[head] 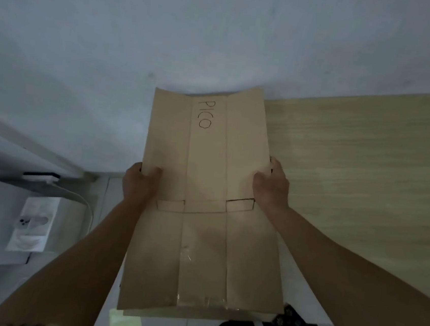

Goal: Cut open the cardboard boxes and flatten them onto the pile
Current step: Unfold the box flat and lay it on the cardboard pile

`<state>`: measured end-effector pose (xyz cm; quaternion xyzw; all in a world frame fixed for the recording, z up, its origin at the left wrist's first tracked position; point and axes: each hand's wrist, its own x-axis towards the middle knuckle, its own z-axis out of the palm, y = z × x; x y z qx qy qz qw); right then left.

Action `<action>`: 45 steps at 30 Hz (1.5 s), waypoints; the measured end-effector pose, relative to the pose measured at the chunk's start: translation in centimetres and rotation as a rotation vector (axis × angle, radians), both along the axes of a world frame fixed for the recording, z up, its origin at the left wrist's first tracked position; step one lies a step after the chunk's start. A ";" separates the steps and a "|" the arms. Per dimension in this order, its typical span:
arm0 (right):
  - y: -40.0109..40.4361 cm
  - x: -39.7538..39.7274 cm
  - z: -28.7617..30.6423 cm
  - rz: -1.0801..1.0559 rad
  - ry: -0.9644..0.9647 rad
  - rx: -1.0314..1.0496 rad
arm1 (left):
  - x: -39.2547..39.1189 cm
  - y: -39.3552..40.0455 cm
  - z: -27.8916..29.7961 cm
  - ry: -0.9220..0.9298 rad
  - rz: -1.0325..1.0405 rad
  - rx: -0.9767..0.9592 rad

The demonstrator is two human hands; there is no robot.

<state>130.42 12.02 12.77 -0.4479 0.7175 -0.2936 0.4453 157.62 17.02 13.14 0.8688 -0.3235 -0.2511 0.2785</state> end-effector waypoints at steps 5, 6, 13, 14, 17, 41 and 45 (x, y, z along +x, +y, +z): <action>-0.4 1.4 -1.3 0.042 0.228 -0.040 | 1.4 -0.5 -2.6 -0.024 -0.022 0.090; -0.3 1.6 -1.8 0.037 0.266 -0.054 | 1.6 -0.5 -3.2 -0.040 -0.029 0.109; -1.0 2.8 -3.9 0.106 0.331 -0.068 | 2.1 -1.5 -4.3 -0.073 -0.010 0.042; -1.0 3.0 -4.0 0.120 0.344 -0.064 | 2.2 -1.5 -4.4 -0.077 0.000 0.027; -0.5 3.6 -4.8 0.173 0.421 -0.082 | 2.1 -1.3 -4.9 -0.209 -0.058 0.045; -0.7 -9.8 1.7 0.183 0.828 -0.602 | -14.7 -6.4 2.5 -0.617 -0.718 -0.314; 1.0 -19.6 3.9 0.077 0.884 -0.604 | -24.2 -7.2 4.6 -0.625 -0.839 -0.419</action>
